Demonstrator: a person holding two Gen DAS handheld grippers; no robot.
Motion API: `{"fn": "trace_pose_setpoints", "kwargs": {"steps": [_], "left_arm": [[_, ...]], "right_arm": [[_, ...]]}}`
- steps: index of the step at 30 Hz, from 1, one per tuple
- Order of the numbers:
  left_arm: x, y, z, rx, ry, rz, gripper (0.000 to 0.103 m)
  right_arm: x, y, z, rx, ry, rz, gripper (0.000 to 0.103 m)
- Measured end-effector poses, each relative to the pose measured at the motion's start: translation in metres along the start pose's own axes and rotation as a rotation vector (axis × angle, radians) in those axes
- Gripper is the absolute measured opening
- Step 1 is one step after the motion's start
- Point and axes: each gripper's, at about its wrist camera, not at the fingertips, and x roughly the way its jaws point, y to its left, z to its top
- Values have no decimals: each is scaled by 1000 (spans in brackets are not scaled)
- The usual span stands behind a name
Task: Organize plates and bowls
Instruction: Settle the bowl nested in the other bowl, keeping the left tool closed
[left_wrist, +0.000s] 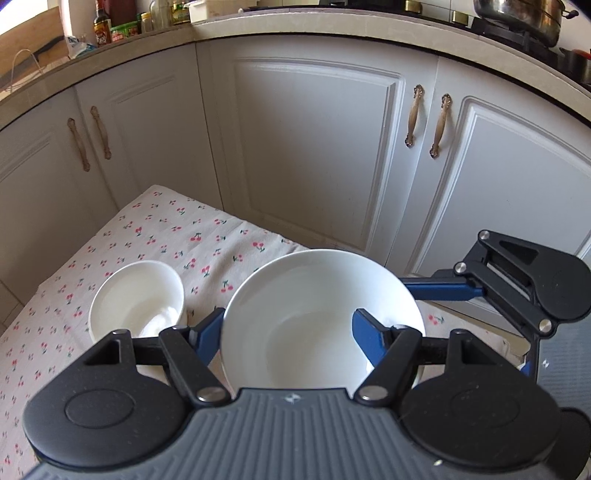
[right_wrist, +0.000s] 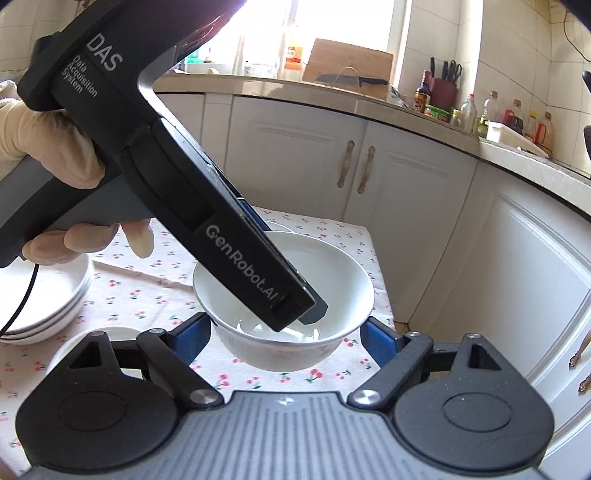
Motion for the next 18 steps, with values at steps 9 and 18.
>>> {"fn": "trace_pose_setpoints", "kwargs": {"steps": [9, 18], "left_arm": [[-31, -8, -31, -22, 3, 40, 73], [-51, -4, -58, -64, 8, 54, 73]], "right_arm": [[-24, 25, -1, -13, -1, 60, 91], [-31, 48, -2, -40, 21, 120, 91]]}}
